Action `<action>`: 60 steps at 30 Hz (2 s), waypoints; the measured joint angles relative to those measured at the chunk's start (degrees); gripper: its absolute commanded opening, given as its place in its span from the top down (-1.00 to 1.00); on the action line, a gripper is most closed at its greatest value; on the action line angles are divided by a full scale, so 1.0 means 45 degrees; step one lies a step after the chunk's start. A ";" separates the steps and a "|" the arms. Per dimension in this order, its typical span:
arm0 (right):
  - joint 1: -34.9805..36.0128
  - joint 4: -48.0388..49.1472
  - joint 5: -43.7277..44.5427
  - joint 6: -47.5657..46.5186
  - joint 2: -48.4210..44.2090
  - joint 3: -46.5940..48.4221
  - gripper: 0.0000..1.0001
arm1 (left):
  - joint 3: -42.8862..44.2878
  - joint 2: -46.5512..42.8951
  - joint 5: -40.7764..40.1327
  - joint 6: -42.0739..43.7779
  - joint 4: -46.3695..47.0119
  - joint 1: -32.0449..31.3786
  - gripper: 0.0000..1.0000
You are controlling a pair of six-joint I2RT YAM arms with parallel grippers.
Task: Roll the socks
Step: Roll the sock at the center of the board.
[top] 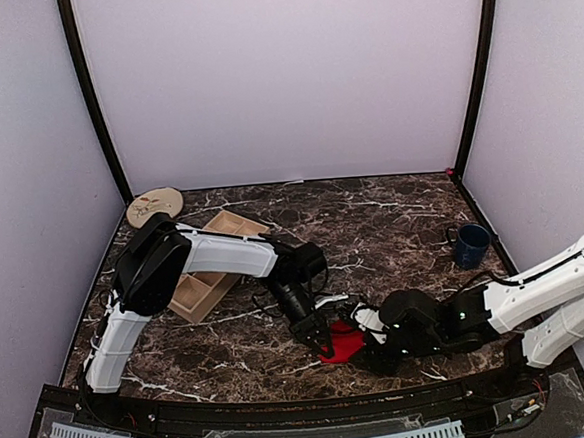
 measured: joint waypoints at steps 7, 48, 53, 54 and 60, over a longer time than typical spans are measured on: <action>0.0000 0.0398 -0.0005 -0.0719 0.0729 0.0670 -0.14 | 0.0000 0.0044 0.0204 0.0005 -0.0029 0.0063 1.00; -0.1064 0.0986 -0.2278 -0.1676 0.2356 0.0874 0.98 | 0.0165 0.0155 0.0189 -0.0709 -0.0131 0.0345 0.57; -0.1452 0.1258 -0.2521 -0.1370 0.2380 0.0816 1.00 | -0.0044 -0.0005 0.0306 -0.1632 0.0622 0.0724 0.43; -0.1535 0.1341 -0.2594 -0.1316 0.2385 0.0782 1.00 | -0.0194 -0.0112 0.0238 -0.1797 0.0899 0.0821 0.43; -0.2069 0.1962 -0.3060 -0.0743 0.2385 0.0432 1.00 | -0.1316 -0.0787 -0.0083 -0.2710 0.2448 0.1180 0.42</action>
